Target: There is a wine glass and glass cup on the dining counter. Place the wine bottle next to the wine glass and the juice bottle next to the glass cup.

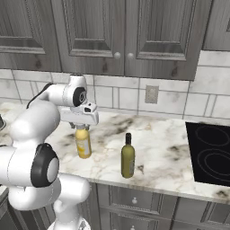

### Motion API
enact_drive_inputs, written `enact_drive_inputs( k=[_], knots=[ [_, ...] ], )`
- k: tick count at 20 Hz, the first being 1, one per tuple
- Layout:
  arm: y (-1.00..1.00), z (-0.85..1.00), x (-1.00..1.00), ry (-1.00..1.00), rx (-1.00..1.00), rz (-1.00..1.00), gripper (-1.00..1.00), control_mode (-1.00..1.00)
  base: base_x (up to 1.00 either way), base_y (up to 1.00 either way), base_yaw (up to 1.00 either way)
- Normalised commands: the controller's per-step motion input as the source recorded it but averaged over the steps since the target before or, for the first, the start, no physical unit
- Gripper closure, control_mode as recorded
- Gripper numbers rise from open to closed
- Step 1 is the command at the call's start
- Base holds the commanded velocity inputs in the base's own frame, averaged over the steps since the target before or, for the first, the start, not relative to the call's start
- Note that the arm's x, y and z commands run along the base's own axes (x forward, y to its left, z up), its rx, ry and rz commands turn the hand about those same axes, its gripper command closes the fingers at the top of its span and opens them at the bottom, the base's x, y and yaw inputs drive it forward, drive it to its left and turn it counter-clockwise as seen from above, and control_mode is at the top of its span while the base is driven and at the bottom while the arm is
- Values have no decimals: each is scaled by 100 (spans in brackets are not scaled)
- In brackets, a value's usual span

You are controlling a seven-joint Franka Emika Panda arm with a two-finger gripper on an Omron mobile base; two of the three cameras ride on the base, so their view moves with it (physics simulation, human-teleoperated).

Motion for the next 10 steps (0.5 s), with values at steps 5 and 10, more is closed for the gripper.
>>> enact_drive_inputs(
  k=[5,10],
  knots=[
    [0,55,-25,-1,0,0,100,-100,0,0,0],
    [0,65,-45,-5,0,0,100,-100,0,0,0]
  ],
)
